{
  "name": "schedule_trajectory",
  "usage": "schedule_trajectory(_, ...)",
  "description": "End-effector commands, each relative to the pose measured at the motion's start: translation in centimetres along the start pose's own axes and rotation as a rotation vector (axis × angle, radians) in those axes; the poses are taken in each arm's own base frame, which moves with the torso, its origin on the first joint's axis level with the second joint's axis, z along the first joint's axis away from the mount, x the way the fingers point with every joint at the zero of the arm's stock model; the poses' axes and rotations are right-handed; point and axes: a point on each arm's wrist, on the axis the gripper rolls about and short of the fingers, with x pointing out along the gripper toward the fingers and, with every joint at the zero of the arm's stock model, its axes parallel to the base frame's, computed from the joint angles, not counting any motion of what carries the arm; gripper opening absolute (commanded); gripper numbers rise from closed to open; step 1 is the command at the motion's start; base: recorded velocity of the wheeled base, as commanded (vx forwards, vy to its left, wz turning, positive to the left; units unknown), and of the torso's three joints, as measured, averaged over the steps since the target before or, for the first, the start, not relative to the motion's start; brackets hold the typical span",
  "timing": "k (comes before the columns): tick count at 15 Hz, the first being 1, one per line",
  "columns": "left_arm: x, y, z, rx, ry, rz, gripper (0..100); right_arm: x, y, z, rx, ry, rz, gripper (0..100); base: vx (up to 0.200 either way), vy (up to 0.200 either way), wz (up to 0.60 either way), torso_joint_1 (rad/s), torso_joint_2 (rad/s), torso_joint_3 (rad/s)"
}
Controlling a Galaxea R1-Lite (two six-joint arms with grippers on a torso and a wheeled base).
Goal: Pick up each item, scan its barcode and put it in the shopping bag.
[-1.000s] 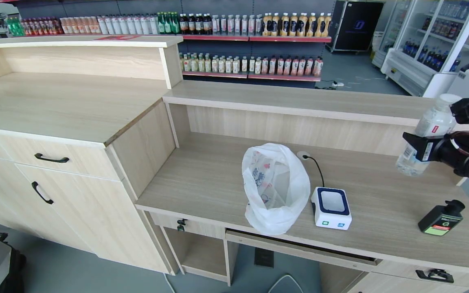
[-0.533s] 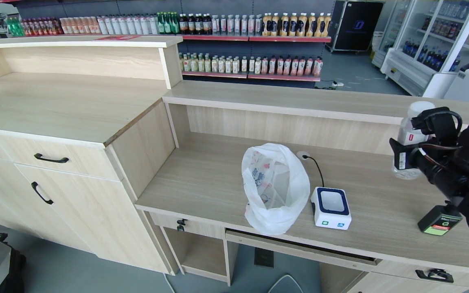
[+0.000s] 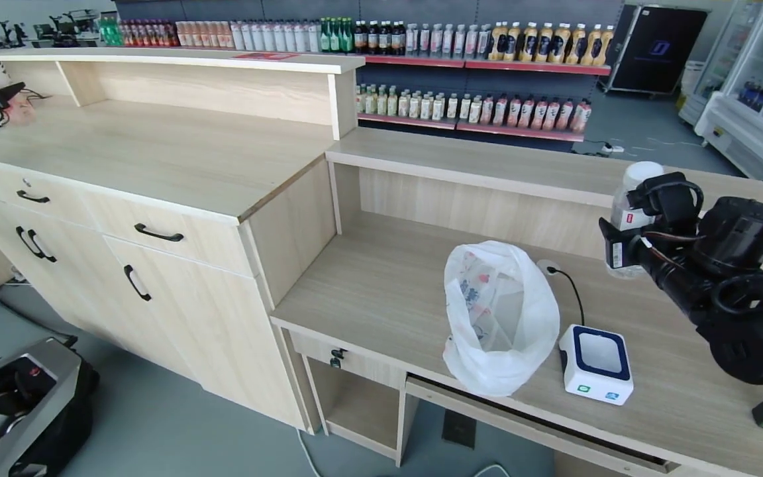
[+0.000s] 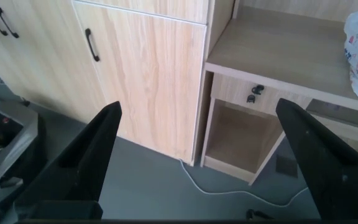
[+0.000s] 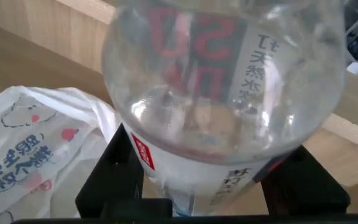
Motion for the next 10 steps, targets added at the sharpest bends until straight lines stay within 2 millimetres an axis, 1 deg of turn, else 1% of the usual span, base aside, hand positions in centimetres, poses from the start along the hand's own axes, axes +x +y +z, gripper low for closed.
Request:
schedule_trajectory(1,0.0,0.0,0.0,0.0,-0.001,0.0,100,2.1,2.2,-1.3,0.023,-0.014,0.076,0,0.0,0.0,0.6,0.002,0.0,-0.002)
schedule_trajectory(2,0.0,0.0,0.0,0.0,-0.001,0.0,100,2.4,2.9,-2.1,0.041,-0.027,0.167,0,0.0,0.0,0.0,0.0,0.0,0.0)
schedule_trajectory(3,0.0,0.0,0.0,0.0,-0.001,0.0,100,2.7,3.5,-3.4,0.066,-0.022,0.268,0,0.0,0.0,0.0,0.0,0.0,0.0)
schedule_trajectory(4,0.0,0.0,0.0,0.0,-0.001,0.0,100,3.0,4.1,-4.6,0.097,-0.004,0.32,0,0.0,0.0,0.0,0.0,0.0,0.0)
schedule_trajectory(7,0.0,0.0,0.0,0.0,-0.001,0.0,100,4.0,5.6,-7.7,0.151,0.053,0.345,0,0.0,0.0,0.0,0.0,0.0,0.0)
schedule_trajectory(8,0.0,0.0,0.0,0.0,-0.001,0.0,100,4.2,5.9,-8.3,0.158,0.057,0.345,0,0.0,0.0,0.0,0.0,0.0,0.0)
schedule_trajectory(9,0.0,0.0,0.0,0.0,-0.001,0.0,100,4.9,6.5,-9.1,0.193,0.058,0.345,0,0.0,0.0,0.0,0.0,0.0,0.0)
schedule_trajectory(10,0.0,0.0,0.0,0.0,-0.001,0.0,100,5.0,6.5,-9.1,0.195,0.058,0.345,0,0.0,0.0,0.0,0.0,0.0,0.0)
